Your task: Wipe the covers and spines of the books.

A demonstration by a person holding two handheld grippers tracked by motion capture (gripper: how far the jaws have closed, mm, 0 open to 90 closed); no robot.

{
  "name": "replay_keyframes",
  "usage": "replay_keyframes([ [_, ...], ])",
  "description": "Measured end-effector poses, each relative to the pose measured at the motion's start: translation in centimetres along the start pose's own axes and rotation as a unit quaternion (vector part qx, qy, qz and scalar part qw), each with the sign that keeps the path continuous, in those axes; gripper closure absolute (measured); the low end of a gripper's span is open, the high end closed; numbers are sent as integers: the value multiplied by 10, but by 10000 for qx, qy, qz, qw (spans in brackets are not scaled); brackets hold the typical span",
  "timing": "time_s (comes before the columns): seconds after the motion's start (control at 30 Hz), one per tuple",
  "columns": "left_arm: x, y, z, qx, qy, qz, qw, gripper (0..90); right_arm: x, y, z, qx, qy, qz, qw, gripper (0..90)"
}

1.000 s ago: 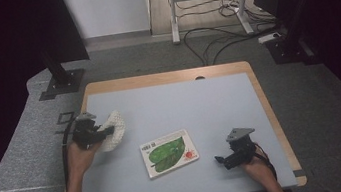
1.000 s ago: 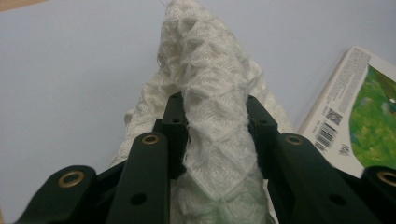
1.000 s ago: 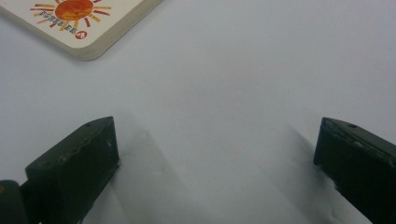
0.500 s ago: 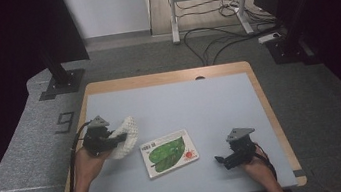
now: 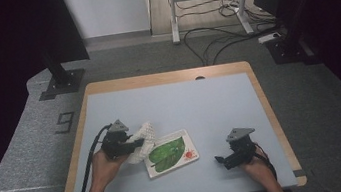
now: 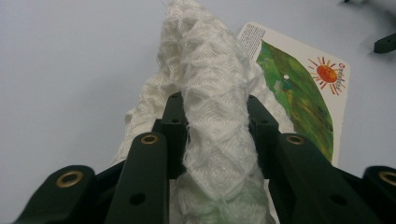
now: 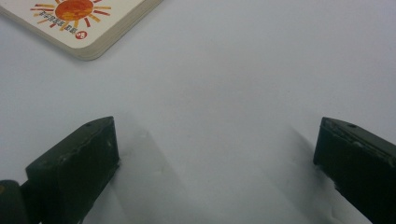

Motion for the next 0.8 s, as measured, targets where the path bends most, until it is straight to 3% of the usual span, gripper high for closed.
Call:
replay_keyframes([
  [0.33, 25, 2, 12, 105, -290, -191, 9993, 669, 0, 0, 0, -2, 2, -2, 10000, 0],
  [0.53, 31, 1, 16, -18, -252, -96, 9996, 665, 0, 0, 0, 0, 2, -2, 10000, 0],
  [0.8, 38, 6, 12, 57, -279, -165, 9995, 664, 0, 0, 0, 9, -5, 0, 10000, 0],
])
Point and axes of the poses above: each handheld gripper's, and its own axes: x roughly forward along the jaws, z roughly out of its underside, y roughly to its right, the point moved 8 cm from there along x, roughly forward along the jaws, and after that the axes turned 6 degrees about -y, right-handed, at the moved point
